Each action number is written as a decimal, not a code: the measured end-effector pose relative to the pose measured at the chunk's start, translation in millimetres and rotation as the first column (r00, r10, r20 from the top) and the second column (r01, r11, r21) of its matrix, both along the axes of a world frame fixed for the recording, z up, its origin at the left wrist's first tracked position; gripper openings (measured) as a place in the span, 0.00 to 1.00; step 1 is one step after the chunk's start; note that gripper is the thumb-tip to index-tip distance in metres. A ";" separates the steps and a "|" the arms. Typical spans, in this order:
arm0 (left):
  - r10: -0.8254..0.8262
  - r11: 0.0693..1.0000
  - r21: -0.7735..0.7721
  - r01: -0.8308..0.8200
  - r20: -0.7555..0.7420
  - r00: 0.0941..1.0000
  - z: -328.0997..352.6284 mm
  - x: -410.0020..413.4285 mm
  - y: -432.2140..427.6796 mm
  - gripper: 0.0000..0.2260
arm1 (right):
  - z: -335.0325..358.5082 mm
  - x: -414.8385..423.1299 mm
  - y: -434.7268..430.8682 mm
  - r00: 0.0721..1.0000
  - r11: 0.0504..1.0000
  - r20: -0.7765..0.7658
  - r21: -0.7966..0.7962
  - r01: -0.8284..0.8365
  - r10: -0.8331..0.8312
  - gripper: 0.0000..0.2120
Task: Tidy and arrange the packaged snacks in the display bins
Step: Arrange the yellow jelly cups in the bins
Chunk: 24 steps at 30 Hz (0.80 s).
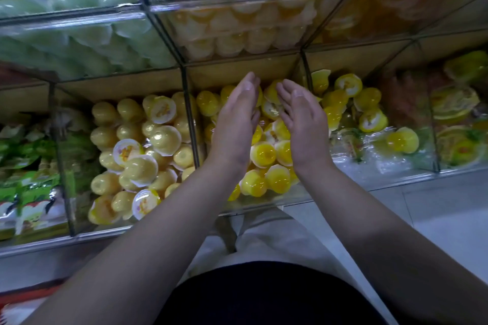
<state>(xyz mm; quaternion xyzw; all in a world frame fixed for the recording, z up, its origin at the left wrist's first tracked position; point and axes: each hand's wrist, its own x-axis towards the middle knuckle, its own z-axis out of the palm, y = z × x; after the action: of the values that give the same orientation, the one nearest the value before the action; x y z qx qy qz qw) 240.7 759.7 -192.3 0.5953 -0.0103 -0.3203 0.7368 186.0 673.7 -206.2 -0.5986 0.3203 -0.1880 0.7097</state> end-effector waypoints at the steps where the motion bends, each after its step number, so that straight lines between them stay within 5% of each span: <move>1: -0.005 1.000 0.003 0.005 -0.002 1.000 0.8 -2.2 -7.5 0.21 | 0.9 -2.5 -6.8 1.000 1.000 -0.001 0.002 0.002 -0.002 0.22; 12: 0.012 0.999 0.050 -0.010 -0.033 0.999 -0.8 -19.9 -65.9 0.20 | -8.3 -22.8 -67.2 0.999 1.000 -0.052 0.004 0.014 -0.014 0.20; 18: 0.036 0.998 0.059 -0.031 -0.079 0.996 -6.2 -30.1 -89.8 0.11 | -15.7 -32.8 -95.0 0.995 0.999 -0.097 0.024 0.032 -0.030 0.22; 24: 0.009 0.998 0.059 -0.003 -0.103 0.995 -9.5 -41.7 -110.4 0.20 | -24.2 -40.4 -116.6 0.988 0.997 -0.146 0.048 0.056 -0.048 0.21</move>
<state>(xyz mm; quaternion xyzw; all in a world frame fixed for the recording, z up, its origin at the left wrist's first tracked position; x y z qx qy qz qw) 199.0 649.3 -201.8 0.5995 0.0388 -0.3487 0.7194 145.6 557.1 -230.4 -0.5834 0.3914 -0.1540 0.6948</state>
